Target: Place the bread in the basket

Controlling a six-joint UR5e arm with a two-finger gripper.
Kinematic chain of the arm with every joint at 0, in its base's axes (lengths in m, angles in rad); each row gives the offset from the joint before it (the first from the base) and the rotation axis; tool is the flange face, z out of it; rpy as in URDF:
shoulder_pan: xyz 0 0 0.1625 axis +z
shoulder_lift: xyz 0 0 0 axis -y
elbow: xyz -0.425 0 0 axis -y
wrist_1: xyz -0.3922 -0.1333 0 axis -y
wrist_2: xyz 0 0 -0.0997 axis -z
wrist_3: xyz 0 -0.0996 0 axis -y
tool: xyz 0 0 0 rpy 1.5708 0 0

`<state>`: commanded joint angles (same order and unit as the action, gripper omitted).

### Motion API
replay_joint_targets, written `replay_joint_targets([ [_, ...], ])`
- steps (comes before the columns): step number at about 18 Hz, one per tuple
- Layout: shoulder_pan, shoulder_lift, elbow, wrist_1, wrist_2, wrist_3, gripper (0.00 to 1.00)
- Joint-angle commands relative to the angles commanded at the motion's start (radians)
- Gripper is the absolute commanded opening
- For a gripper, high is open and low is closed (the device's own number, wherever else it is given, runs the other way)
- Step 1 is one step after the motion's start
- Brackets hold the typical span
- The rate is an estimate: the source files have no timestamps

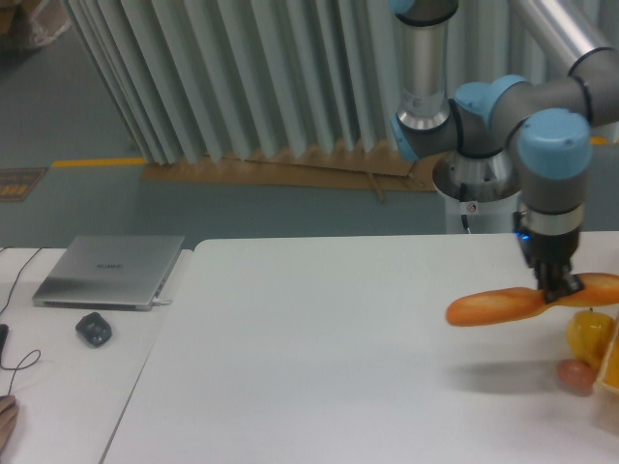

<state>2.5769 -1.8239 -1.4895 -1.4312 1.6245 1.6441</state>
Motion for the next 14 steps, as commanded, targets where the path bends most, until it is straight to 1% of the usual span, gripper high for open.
replay_joint_targets([
  [4, 0.061, -0.008, 0.002, 0.003, -0.002, 0.117, 0.23],
  [11, 0.212, -0.034, 0.003, 0.014, -0.005, 0.367, 0.23],
  [12, 0.232, -0.043, 0.005, 0.018, -0.005, 0.396, 0.23],
  [14, 0.267, -0.057, 0.009, 0.046, -0.003, 0.457, 0.23],
])
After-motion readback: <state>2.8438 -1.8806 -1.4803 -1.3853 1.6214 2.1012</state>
